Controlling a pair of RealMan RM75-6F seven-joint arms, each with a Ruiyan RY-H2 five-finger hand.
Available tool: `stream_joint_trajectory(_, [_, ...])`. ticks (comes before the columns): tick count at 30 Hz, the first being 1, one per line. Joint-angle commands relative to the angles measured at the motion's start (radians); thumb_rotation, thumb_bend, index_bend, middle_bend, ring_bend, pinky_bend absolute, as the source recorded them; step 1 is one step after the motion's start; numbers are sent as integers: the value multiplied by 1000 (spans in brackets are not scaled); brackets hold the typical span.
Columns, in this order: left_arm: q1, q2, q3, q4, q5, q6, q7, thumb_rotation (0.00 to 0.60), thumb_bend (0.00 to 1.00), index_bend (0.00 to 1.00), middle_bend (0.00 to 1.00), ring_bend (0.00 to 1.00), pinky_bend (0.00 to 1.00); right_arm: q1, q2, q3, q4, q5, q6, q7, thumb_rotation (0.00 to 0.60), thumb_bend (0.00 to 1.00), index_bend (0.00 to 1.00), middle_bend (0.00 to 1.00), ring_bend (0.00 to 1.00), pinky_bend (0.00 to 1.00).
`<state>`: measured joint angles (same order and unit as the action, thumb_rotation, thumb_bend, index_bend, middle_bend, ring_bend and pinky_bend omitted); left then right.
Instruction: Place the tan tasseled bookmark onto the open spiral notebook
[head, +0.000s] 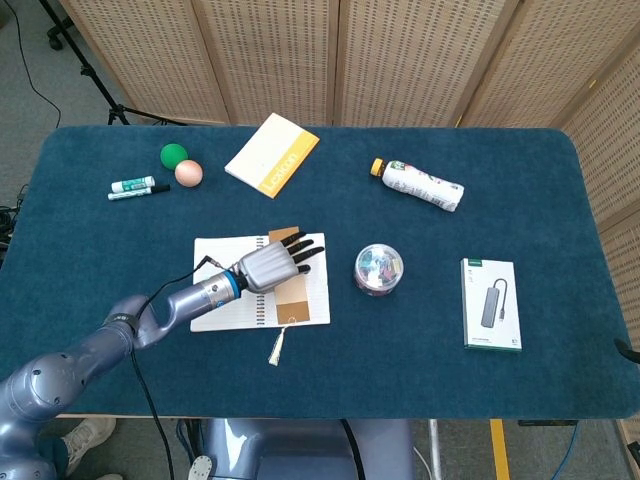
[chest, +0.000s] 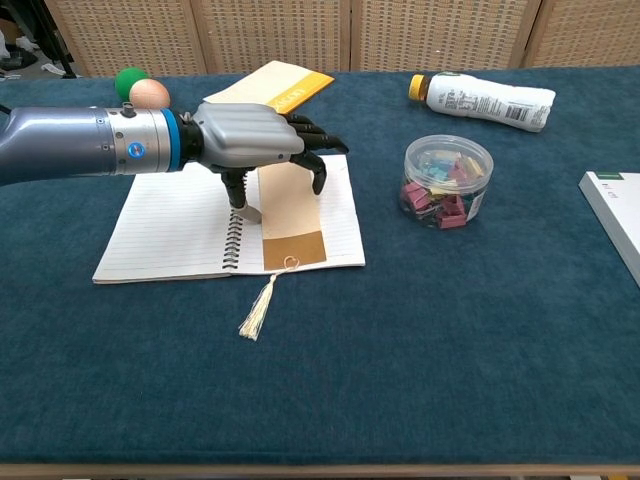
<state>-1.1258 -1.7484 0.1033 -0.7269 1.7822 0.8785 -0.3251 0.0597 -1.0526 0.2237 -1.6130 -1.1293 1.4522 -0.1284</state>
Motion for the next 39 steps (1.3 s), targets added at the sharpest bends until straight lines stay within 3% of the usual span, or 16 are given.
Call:
stream_joint_trajectory(1, [-1, -1, 4, 0, -1, 3, 12, 600, 459, 406, 0, 0, 0, 0, 1, 0, 0, 0, -1, 3, 600, 0, 0, 0, 0, 0])
stream_joint_trajectory(15, [-6, -15, 28, 14, 10, 26, 22, 600, 452, 402, 0, 0, 0, -4, 7, 0, -11, -5, 7, 6, 600, 0, 0, 0, 0, 0])
stream_joint_trajectory(21, [-8, -8, 26, 5, 1, 23, 33, 600, 444, 224, 0, 0, 0, -4, 8, -1, -11, -5, 3, 10, 600, 0, 0, 0, 0, 0])
stream_joint_trajectory(33, [-12, 2, 31, -18, -4, 23, 49, 600, 433, 198, 0, 0, 0, -4, 9, -1, -13, -6, 4, 11, 600, 0, 0, 0, 0, 0])
stream_joint_trajectory(39, [-11, 11, 36, -22, -3, 27, 55, 600, 364, 132, 0, 0, 0, -4, 9, -2, -14, -9, 4, 12, 600, 0, 0, 0, 0, 0])
